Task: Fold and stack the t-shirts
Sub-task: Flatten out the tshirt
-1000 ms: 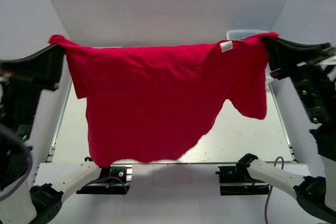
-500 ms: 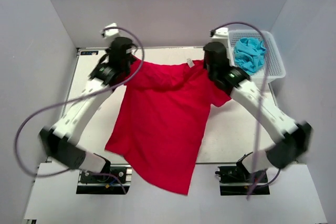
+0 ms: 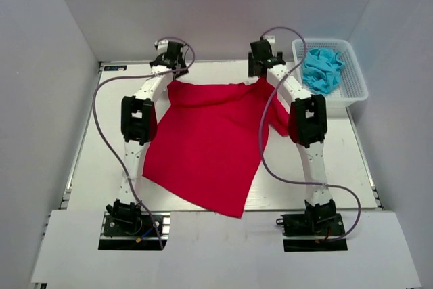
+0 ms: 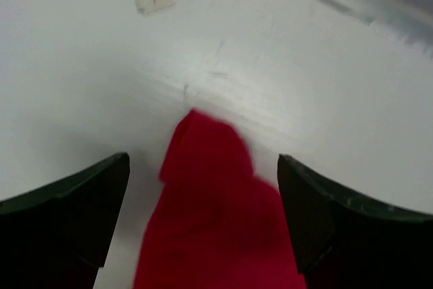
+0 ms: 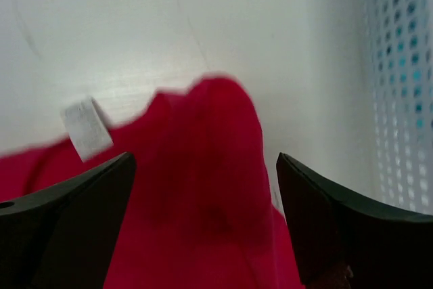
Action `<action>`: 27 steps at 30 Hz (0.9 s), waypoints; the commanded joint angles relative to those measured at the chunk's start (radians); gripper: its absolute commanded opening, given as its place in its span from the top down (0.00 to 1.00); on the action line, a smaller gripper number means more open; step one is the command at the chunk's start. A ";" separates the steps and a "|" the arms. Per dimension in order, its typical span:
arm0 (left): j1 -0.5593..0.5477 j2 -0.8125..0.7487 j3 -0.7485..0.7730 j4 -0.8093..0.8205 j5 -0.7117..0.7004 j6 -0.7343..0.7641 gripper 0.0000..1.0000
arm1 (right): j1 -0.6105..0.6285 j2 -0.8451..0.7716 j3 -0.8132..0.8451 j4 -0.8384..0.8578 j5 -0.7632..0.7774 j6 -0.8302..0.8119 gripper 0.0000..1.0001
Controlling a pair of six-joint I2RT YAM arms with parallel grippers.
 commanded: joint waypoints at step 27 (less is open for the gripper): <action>-0.056 -1.053 -1.554 0.110 0.323 -0.296 0.00 | 0.025 -0.509 -0.998 0.180 -0.561 0.143 0.10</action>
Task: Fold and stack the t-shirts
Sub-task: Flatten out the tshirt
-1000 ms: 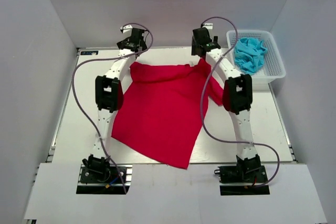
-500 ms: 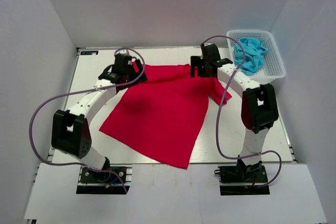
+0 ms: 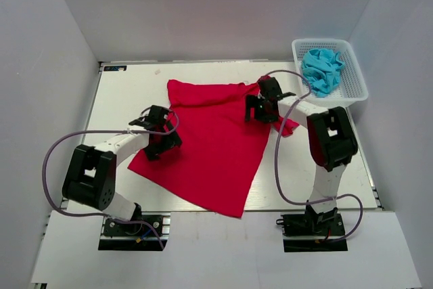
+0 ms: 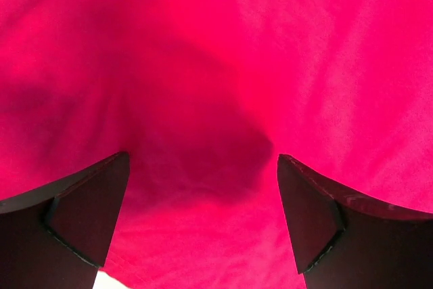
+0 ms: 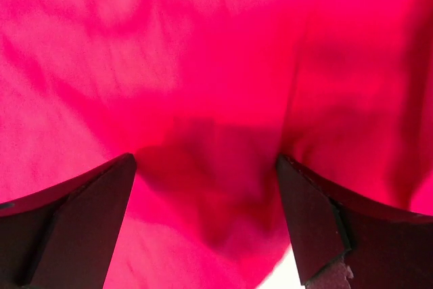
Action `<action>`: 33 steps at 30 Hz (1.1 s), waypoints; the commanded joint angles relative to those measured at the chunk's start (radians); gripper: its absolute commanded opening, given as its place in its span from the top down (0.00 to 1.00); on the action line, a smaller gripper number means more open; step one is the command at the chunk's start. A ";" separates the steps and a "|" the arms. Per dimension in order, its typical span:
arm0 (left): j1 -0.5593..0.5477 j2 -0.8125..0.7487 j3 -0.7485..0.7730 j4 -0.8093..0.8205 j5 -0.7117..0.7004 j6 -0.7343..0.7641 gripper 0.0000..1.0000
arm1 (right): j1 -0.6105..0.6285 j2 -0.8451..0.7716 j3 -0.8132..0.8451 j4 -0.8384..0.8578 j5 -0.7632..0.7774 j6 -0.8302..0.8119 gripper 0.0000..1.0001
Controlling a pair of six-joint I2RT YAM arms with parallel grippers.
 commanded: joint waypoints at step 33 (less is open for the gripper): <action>0.081 0.212 0.290 0.106 0.018 0.214 0.00 | 0.316 -0.556 -0.422 -0.433 0.218 0.264 0.11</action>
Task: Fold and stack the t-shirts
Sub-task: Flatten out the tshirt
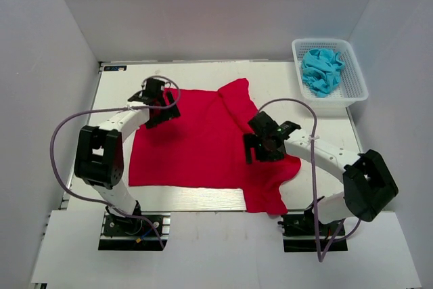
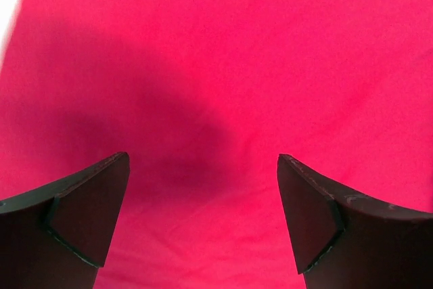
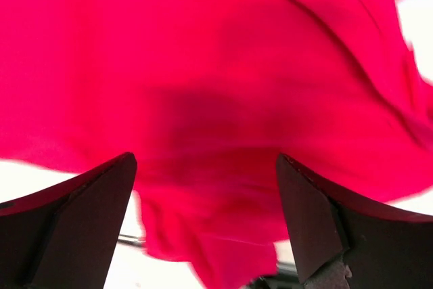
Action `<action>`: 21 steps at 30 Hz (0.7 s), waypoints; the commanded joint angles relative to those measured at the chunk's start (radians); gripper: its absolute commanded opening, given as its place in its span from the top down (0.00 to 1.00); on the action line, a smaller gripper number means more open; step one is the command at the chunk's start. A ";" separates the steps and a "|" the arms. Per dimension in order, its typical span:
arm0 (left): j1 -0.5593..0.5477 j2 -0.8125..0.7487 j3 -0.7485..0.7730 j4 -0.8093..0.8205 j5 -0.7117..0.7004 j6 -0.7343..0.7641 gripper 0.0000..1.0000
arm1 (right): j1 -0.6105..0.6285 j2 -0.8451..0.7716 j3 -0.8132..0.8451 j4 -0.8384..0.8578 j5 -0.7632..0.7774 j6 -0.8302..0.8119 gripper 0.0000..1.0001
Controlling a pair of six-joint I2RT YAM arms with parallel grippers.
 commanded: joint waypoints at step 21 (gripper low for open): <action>0.018 -0.033 -0.085 -0.092 -0.155 -0.104 0.00 | -0.305 -0.093 0.040 -0.009 -0.003 -0.148 0.11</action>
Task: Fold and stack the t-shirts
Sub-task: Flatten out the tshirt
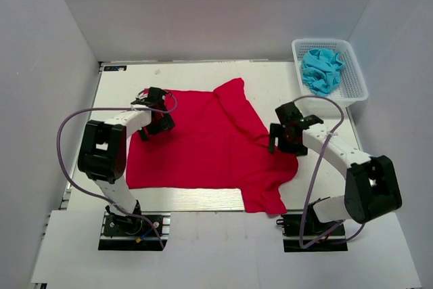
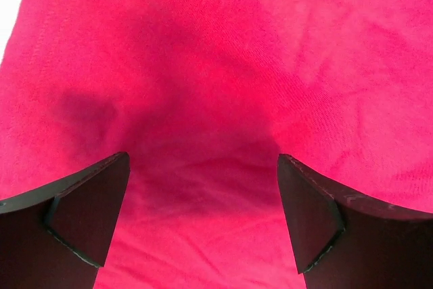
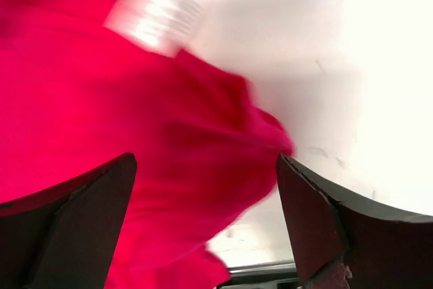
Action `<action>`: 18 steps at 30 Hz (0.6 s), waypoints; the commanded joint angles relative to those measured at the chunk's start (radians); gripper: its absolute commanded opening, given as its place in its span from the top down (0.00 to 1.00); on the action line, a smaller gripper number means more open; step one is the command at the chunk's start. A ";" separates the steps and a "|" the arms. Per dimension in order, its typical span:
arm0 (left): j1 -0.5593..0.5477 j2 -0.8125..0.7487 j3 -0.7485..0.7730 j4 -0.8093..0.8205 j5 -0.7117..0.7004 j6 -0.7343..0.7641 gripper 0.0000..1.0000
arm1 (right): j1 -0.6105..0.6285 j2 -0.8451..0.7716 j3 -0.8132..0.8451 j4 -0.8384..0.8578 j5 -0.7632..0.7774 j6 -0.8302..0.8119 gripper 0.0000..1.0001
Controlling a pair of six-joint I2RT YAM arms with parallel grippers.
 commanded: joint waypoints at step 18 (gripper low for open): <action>0.016 0.156 0.347 0.007 -0.007 0.039 0.00 | 0.251 0.773 1.115 0.059 0.014 -0.416 0.20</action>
